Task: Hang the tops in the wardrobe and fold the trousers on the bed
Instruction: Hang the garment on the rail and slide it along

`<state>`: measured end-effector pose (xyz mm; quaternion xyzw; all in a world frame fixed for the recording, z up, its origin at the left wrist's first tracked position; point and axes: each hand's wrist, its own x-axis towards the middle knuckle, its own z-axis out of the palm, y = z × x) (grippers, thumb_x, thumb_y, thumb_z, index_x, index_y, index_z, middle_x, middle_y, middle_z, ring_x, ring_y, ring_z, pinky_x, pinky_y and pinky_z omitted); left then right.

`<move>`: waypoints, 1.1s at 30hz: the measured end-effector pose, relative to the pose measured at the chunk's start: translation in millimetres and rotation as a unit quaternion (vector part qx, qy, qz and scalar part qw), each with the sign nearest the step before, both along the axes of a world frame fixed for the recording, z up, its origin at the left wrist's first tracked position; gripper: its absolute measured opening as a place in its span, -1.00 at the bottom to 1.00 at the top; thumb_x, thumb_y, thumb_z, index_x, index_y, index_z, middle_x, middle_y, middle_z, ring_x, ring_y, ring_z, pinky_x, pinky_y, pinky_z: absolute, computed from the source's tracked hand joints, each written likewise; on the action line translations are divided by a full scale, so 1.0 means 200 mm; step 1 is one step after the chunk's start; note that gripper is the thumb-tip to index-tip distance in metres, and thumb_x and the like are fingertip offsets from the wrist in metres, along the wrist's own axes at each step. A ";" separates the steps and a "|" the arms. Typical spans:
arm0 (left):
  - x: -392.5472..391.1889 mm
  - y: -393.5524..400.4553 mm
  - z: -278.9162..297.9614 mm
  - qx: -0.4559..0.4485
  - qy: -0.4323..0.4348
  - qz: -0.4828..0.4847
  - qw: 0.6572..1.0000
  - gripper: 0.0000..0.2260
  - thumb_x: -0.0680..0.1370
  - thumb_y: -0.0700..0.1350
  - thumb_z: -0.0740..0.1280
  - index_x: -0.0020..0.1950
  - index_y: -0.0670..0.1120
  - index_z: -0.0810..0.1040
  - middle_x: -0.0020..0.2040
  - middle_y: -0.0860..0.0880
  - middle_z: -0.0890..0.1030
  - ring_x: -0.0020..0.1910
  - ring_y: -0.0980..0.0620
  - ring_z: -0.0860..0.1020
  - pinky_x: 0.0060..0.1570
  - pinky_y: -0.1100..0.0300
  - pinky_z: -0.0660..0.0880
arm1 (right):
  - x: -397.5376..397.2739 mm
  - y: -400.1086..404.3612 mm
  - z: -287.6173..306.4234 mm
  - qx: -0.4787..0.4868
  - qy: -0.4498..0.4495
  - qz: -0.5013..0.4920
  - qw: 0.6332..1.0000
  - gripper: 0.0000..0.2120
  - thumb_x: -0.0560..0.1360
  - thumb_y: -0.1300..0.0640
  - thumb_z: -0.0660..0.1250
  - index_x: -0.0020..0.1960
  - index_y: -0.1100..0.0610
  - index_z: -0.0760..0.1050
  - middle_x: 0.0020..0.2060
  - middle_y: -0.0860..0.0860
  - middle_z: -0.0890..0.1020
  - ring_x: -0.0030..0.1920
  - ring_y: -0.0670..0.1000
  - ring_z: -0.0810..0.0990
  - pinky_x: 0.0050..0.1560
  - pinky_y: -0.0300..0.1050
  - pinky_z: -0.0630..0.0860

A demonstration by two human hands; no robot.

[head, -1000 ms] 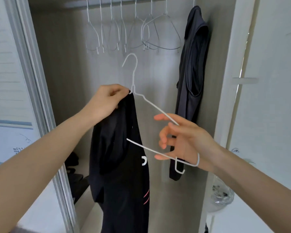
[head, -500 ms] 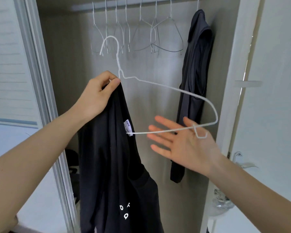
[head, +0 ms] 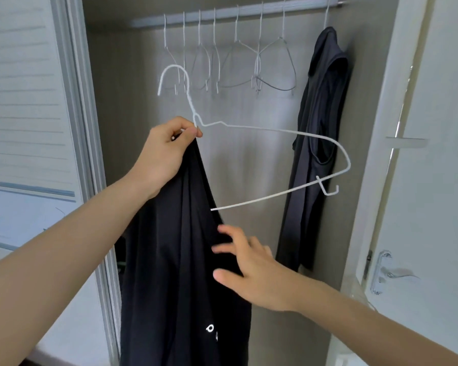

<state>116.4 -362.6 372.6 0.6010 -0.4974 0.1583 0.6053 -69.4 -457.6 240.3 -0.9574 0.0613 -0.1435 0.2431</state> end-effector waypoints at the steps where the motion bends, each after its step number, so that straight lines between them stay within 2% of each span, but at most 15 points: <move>1: 0.02 0.02 0.00 -0.004 -0.002 0.006 1.000 -0.83 0.61 -0.16 0.25 -0.13 -0.05 0.59 -0.27 0.14 0.49 -0.26 0.23 0.39 -0.17 0.42 0.31 | -0.01 -0.03 -0.03 -0.083 0.027 -0.010 0.996 -0.60 0.55 -0.21 0.11 0.36 -0.16 0.21 0.21 -0.25 0.47 0.28 -0.08 0.23 0.32 -0.03 0.14; 3: 0.07 0.07 0.01 -0.012 -0.007 0.023 1.000 -0.80 0.61 -0.16 0.25 -0.19 0.00 0.56 -0.28 0.15 0.50 -0.27 0.29 0.41 -0.17 0.48 0.32 | -0.04 -0.10 -0.07 -0.223 0.069 -0.015 0.972 -0.67 0.58 -0.21 0.05 0.03 -0.05 0.49 0.03 -0.18 0.48 0.16 -0.04 0.26 0.19 -0.04 0.21; 5: 0.15 0.13 0.01 -0.007 -0.012 0.042 0.999 -0.78 0.60 -0.14 0.25 -0.23 0.04 0.54 -0.30 0.17 0.51 -0.28 0.31 0.43 -0.18 0.50 0.32 | -0.09 -0.19 -0.09 -0.286 0.036 0.001 0.958 -0.65 0.61 -0.16 0.07 -0.10 -0.02 0.55 -0.04 -0.20 0.42 0.10 -0.07 0.28 0.09 -0.11 0.23; 8: 0.25 0.20 -0.03 0.023 -0.020 0.075 0.997 -0.80 0.60 -0.09 0.25 -0.22 0.06 0.55 -0.29 0.23 0.55 -0.26 0.32 0.46 -0.15 0.47 0.34 | -0.15 -0.28 -0.03 -0.217 -0.101 0.017 0.971 -0.90 0.58 -0.08 0.16 -0.02 -0.14 0.44 -0.16 -0.21 0.40 -0.08 -0.17 0.39 -0.04 -0.25 0.33; 9: 0.28 0.21 -0.05 0.031 -0.021 0.085 0.996 -0.80 0.60 -0.07 0.25 -0.20 0.05 0.56 -0.28 0.25 0.56 -0.24 0.32 0.47 -0.13 0.43 0.36 | -0.16 -0.28 -0.01 -0.181 -0.123 0.014 0.976 -0.93 0.56 -0.09 0.17 0.04 -0.19 0.36 -0.20 -0.17 0.40 -0.15 -0.13 0.41 -0.12 -0.29 0.34; 10: 0.29 0.21 -0.06 0.036 -0.021 0.092 0.995 -0.81 0.60 -0.06 0.25 -0.19 0.05 0.56 -0.27 0.25 0.56 -0.23 0.31 0.48 -0.10 0.37 0.36 | -0.16 -0.28 0.02 -0.151 -0.132 0.007 0.980 -0.84 0.55 -0.10 0.17 0.12 -0.24 0.30 -0.24 -0.13 0.40 -0.22 -0.09 0.42 -0.20 -0.29 0.36; 12: 0.30 0.21 -0.08 0.040 -0.020 0.094 0.995 -0.82 0.60 -0.04 0.26 -0.17 0.05 0.57 -0.25 0.24 0.57 -0.22 0.30 0.48 -0.08 0.30 0.36 | -0.13 -0.27 0.04 -0.127 -0.113 -0.008 0.985 -0.66 0.57 -0.09 0.16 0.30 -0.31 0.20 -0.31 -0.06 0.41 -0.31 -0.03 0.42 -0.26 -0.22 0.42; 15: 0.29 0.19 -0.10 0.052 -0.024 0.091 0.994 -0.83 0.60 -0.02 0.26 -0.15 0.05 0.59 -0.25 0.23 0.58 -0.22 0.28 0.49 -0.09 0.26 0.37 | -0.08 -0.26 0.06 -0.177 -0.055 -0.034 0.982 -0.53 0.60 -0.06 0.16 0.44 -0.31 0.08 -0.41 -0.02 0.46 -0.38 -0.04 0.46 -0.27 -0.16 0.50; 20: 0.26 0.16 -0.12 0.082 -0.037 0.095 0.991 -0.82 0.61 -0.06 0.26 -0.14 0.02 0.59 -0.27 0.21 0.58 -0.23 0.25 0.49 -0.10 0.23 0.38 | -0.05 -0.30 0.05 -0.212 -0.024 -0.057 0.975 -0.72 0.56 -0.09 0.23 0.26 -0.19 0.34 -0.41 -0.10 0.49 -0.38 -0.13 0.45 -0.34 -0.28 0.35; 23: 0.25 0.17 -0.13 0.097 -0.043 0.101 0.989 -0.82 0.62 -0.07 0.26 -0.14 0.02 0.60 -0.23 0.17 0.60 -0.19 0.22 0.50 -0.08 0.23 0.38 | -0.06 -0.33 0.06 -0.243 0.046 -0.078 0.966 -0.79 0.53 -0.14 0.26 0.11 -0.09 0.46 -0.44 -0.15 0.42 -0.35 -0.15 0.39 -0.21 -0.17 0.35; 25: 0.24 0.18 -0.15 0.116 -0.058 0.105 0.986 -0.82 0.63 -0.07 0.25 -0.12 0.02 0.60 -0.16 0.11 0.61 -0.14 0.17 0.51 -0.06 0.24 0.38 | -0.08 -0.36 0.07 -0.249 0.076 -0.110 0.959 -0.86 0.52 -0.13 0.28 0.00 -0.10 0.47 -0.42 -0.18 0.36 -0.14 -0.07 0.43 0.15 0.05 0.40; 27: 0.24 0.19 -0.17 0.136 -0.076 0.119 0.981 -0.82 0.64 -0.06 0.24 -0.09 0.00 0.60 -0.11 0.06 0.61 -0.07 0.10 0.52 -0.04 0.24 0.38 | -0.10 -0.39 0.10 -0.256 0.077 -0.150 0.952 -0.80 0.52 -0.13 0.28 0.09 -0.10 0.52 -0.36 -0.22 0.29 0.12 -0.03 0.40 0.38 0.31 0.15; 30: 0.24 0.20 -0.20 0.158 -0.122 0.170 0.965 -0.83 0.64 -0.07 0.23 -0.01 -0.05 0.60 -0.09 -0.03 0.55 -0.04 -0.02 0.50 0.08 0.04 0.41 | -0.13 -0.42 0.17 -0.325 0.052 -0.180 0.927 -0.77 0.54 -0.13 0.25 0.14 -0.11 0.52 -0.28 -0.21 0.28 0.20 -0.03 0.34 0.42 0.39 0.07; 32: 0.23 0.20 -0.22 0.163 -0.149 0.191 0.956 -0.83 0.64 -0.09 0.24 0.03 -0.08 0.61 -0.12 -0.04 0.50 -0.06 -0.06 0.48 0.14 -0.12 0.42 | -0.15 -0.43 0.22 -0.346 -0.004 -0.152 0.926 -0.82 0.55 -0.13 0.24 0.05 -0.09 0.53 -0.25 -0.19 0.29 0.09 -0.03 0.36 0.36 0.30 0.24; 33: 0.21 0.19 -0.22 0.164 -0.158 0.193 0.954 -0.83 0.64 -0.09 0.24 0.04 -0.09 0.62 -0.13 -0.02 0.48 -0.07 -0.06 0.47 0.14 -0.17 0.42 | -0.14 -0.43 0.25 -0.325 -0.043 -0.122 0.937 -0.83 0.54 -0.12 0.26 0.02 -0.08 0.53 -0.23 -0.18 0.30 0.02 -0.05 0.37 0.28 0.18 0.35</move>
